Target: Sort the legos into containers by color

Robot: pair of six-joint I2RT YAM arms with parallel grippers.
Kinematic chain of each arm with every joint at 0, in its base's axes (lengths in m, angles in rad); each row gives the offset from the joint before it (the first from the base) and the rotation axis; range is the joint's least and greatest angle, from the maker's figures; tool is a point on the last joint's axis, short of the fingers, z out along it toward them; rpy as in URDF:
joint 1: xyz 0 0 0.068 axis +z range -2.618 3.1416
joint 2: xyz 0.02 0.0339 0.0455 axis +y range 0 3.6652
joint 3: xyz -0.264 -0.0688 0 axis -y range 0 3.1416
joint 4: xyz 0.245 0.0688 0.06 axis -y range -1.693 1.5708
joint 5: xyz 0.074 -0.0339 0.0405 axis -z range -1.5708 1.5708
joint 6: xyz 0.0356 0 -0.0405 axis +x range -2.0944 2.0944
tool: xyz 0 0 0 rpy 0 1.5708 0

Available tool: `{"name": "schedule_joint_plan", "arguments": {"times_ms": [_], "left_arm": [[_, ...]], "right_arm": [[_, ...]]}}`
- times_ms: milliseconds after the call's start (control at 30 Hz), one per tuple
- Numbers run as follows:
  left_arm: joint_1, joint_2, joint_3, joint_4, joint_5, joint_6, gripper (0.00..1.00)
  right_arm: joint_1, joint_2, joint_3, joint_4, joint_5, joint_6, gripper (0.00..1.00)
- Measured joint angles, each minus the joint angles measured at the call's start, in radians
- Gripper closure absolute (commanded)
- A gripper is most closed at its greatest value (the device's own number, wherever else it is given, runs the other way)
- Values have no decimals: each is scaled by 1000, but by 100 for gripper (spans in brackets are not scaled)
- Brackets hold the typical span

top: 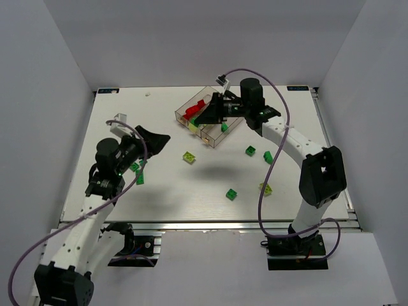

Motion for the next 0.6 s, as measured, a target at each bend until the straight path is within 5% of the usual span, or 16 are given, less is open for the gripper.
{"name": "schedule_joint_plan", "arguments": {"times_ms": [200, 600], "left_arm": [[-154, 143, 32, 116, 45, 84, 16], [-351, 119, 31, 252, -91, 303, 17]], "right_arm": [[-42, -27, -116, 79, -62, 233, 100], [-68, -121, -187, 146, -42, 482, 100]]}}
